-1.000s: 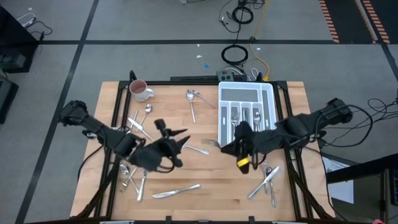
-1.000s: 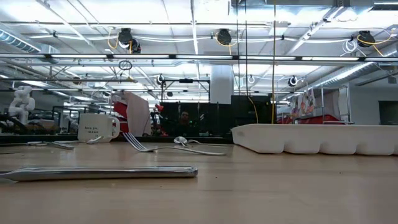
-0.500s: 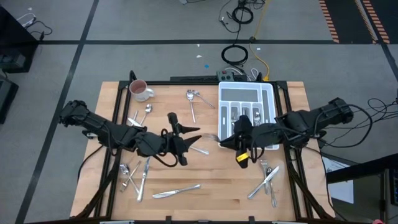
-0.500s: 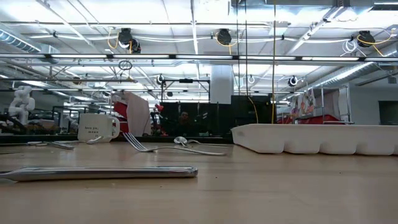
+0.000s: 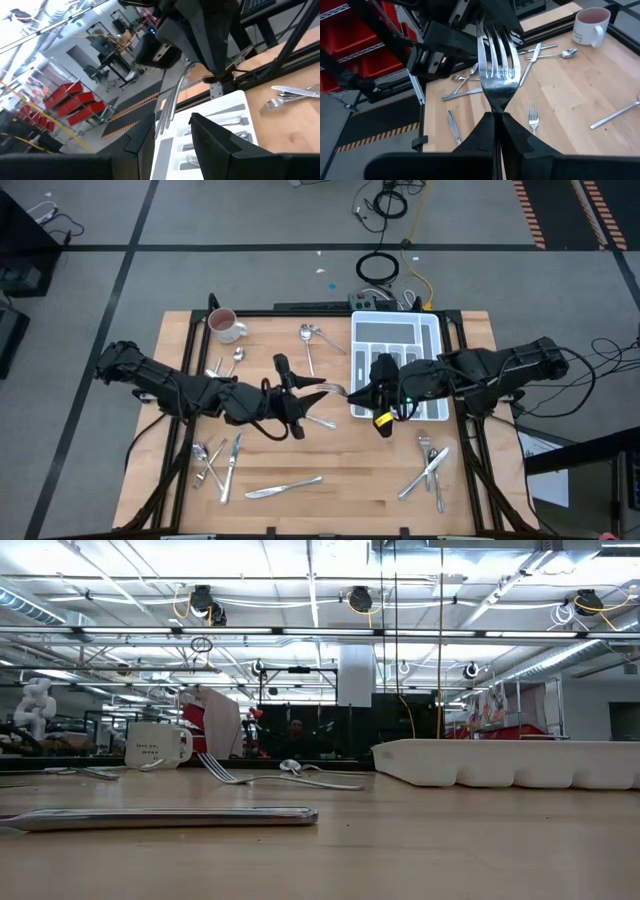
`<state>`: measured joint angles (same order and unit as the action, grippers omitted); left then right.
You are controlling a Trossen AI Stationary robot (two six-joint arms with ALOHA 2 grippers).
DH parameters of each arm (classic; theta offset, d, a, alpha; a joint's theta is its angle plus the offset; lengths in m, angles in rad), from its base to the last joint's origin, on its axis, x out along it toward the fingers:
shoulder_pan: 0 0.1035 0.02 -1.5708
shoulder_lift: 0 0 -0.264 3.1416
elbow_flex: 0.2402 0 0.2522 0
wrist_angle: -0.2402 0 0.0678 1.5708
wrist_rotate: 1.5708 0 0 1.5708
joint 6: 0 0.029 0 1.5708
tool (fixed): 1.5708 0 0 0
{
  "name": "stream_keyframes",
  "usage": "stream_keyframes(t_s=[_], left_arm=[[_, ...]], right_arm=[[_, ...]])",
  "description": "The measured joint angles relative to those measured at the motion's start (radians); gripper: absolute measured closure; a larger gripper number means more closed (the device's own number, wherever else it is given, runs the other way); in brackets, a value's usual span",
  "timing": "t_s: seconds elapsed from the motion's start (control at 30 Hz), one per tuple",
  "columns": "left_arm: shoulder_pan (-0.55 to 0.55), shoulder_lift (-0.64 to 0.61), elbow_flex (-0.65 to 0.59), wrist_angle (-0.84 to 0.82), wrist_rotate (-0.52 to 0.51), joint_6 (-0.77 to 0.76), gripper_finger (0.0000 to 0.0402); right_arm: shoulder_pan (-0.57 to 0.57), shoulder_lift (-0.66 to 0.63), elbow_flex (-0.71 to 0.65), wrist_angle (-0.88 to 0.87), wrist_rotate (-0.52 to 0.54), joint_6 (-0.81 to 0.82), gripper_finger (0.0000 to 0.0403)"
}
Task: Sort silverware
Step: Put the silver fork into the silverware tray
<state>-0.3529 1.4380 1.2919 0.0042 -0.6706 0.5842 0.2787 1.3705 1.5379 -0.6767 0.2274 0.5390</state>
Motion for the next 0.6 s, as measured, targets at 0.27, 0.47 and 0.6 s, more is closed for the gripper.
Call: stream_keyframes(t_s=[0.27,0.47,0.6], left_arm=[[0.013,0.0,0.0,0.045,0.014,0.006,0.0274],[0.013,0.0,0.0,0.047,0.044,0.001,0.0338],[0.012,0.0,0.0,0.041,0.05,0.0,0.0391]], right_arm=[[-0.024,0.004,0.0,-0.006,-0.023,-0.027,0.0403],[-0.036,0.006,0.001,0.016,-0.055,-0.033,0.0403],[-0.038,0.005,0.001,0.001,-0.052,-0.033,0.0402]])
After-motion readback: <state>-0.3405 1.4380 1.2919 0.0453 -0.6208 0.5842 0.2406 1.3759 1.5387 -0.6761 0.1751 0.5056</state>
